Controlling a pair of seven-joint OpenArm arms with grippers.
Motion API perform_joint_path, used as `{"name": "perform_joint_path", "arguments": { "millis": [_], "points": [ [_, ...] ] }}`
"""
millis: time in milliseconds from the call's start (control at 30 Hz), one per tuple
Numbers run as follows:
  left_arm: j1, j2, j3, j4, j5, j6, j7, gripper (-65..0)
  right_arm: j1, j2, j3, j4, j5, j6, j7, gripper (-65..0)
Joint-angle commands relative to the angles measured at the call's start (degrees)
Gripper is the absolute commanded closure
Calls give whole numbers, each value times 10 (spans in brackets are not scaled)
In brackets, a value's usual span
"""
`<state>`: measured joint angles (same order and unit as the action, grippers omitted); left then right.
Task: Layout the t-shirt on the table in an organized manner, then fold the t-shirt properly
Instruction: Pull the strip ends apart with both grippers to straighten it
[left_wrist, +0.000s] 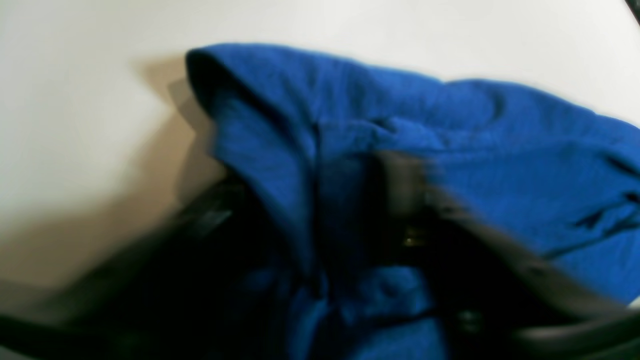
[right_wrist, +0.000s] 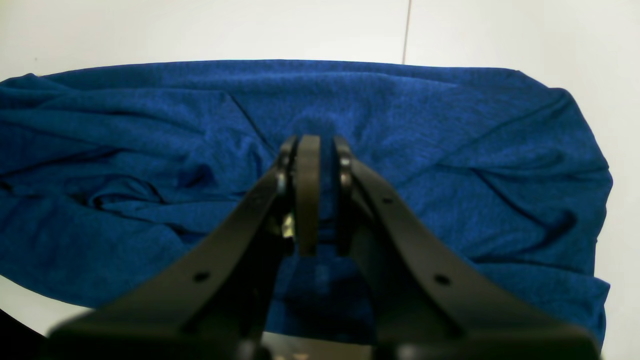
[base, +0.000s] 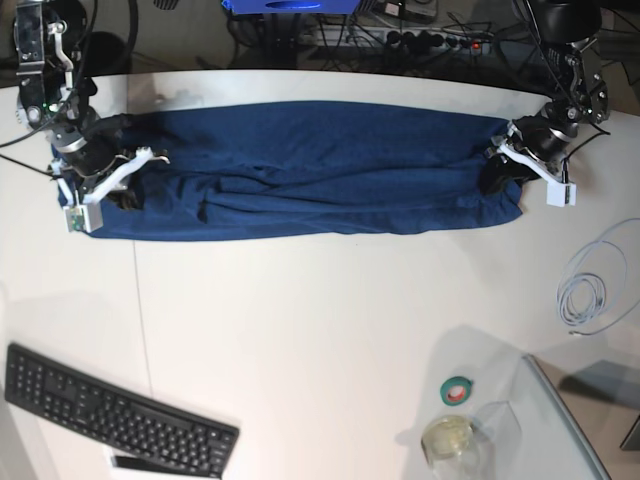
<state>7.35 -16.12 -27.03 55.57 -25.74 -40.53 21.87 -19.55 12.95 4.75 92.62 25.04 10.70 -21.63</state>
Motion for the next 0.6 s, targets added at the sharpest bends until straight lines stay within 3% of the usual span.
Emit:
{"name": "perform_joint_path", "arguments": {
  "millis": [0, 33, 67, 333, 567],
  "points": [
    [3, -3, 2, -1, 18, 5, 27, -105, 3, 4, 4, 9, 2, 2, 14, -44],
    [2, -4, 2, -1, 18, 5, 27, -10, 3, 4, 4, 9, 2, 2, 14, -44],
    [1, -5, 1, -1, 18, 5, 27, 0, 3, 3, 4, 9, 2, 2, 14, -44],
    [-19, -33, -7, 6, 18, 5, 27, 0, 2, 3, 4, 9, 2, 2, 14, -44],
    [26, -52, -45, 106, 18, 5, 28, 0, -4, 3, 5, 9, 2, 2, 14, -44]
  ]
}}
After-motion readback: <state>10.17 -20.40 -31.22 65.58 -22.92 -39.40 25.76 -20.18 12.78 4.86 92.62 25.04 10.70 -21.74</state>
